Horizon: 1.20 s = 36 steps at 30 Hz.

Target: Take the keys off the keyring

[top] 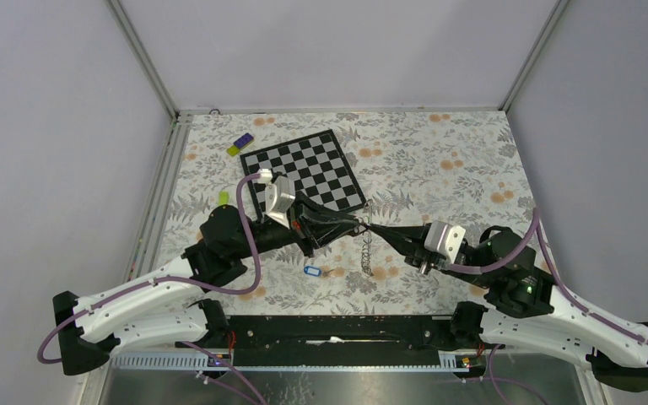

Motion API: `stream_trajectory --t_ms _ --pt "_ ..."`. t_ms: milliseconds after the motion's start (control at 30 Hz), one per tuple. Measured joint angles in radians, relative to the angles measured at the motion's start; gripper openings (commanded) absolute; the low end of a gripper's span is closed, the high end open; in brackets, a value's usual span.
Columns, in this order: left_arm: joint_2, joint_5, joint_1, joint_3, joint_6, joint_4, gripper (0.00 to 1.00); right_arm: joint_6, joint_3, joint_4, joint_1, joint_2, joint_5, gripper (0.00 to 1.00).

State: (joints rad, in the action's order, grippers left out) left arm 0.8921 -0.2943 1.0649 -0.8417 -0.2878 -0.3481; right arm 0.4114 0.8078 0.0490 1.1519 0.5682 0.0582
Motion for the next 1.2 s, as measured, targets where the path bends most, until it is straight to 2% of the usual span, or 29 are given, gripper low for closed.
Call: stream_trajectory --t_ms 367,1200 --pt "0.012 -0.029 0.0 -0.012 -0.005 0.003 0.0 0.083 0.004 -0.009 0.0 -0.014 0.034 0.0" --pt "0.035 -0.043 0.001 -0.019 -0.025 -0.011 0.0 0.124 -0.16 0.278 0.0 -0.075 0.002 0.0"
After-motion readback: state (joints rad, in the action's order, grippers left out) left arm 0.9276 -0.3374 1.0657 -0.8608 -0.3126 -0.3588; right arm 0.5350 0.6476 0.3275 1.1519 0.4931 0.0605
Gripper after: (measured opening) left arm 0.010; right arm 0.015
